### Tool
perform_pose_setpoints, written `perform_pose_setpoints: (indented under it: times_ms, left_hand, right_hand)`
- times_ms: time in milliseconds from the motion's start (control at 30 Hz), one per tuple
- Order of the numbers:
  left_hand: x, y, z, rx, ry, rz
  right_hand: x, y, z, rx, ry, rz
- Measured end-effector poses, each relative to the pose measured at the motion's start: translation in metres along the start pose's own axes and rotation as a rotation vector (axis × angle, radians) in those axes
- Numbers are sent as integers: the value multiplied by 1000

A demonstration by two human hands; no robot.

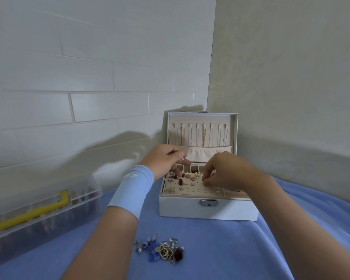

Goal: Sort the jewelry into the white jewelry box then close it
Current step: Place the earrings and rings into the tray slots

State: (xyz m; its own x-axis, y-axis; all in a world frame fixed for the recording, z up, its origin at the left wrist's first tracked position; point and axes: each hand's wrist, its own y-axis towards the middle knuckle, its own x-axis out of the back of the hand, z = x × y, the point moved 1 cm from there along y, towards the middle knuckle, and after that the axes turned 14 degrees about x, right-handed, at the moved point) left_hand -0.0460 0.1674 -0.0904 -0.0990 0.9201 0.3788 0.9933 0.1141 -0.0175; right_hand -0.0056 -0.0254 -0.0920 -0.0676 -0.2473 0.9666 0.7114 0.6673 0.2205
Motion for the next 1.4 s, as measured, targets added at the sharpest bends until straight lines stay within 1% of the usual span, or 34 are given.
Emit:
perform_pose_setpoints:
  times_ms: [133,200,267,367,433,533,700,800,900,967,1100,1233,1400]
  left_hand:
    - [-4,-2,1,15,-34,17]
    - [-6,-1,3,17,-60,3]
    - [-7,0,6,25,-104,-14]
    - [-8,2,7,48,-195,7]
    - [-9,1,5,62,-252,17]
    - [-11,1,2,91,-301,43]
    - [-15,-1,-2,118,-307,67]
    - [-12,-2,-4,109,-299,74]
    - [-7,-3,-4,85,-241,98]
    - [-4,-4,-3,47,-195,93]
    - [0,-4,-3,-39,-194,58]
    - [1,-5,-4,-67,-201,34]
    - [-2,-6,-4,-78,-171,23]
  right_hand:
    - [-1,0,-2,4,51,63]
    - [0,0,-4,0,87,65]
    - [1,1,-5,8,157,-7]
    - [4,3,-4,52,348,-219]
    - [7,3,-1,95,456,-328]
    - [7,4,10,169,559,-370]
    - [4,5,12,128,657,-474]
    - [5,4,13,120,717,-475]
    - [6,4,14,86,790,-446]
    - [6,4,13,47,849,-402]
    - [5,4,13,-7,937,-359]
    - [7,4,14,-34,1001,-375]
    - [7,3,16,-26,990,-433]
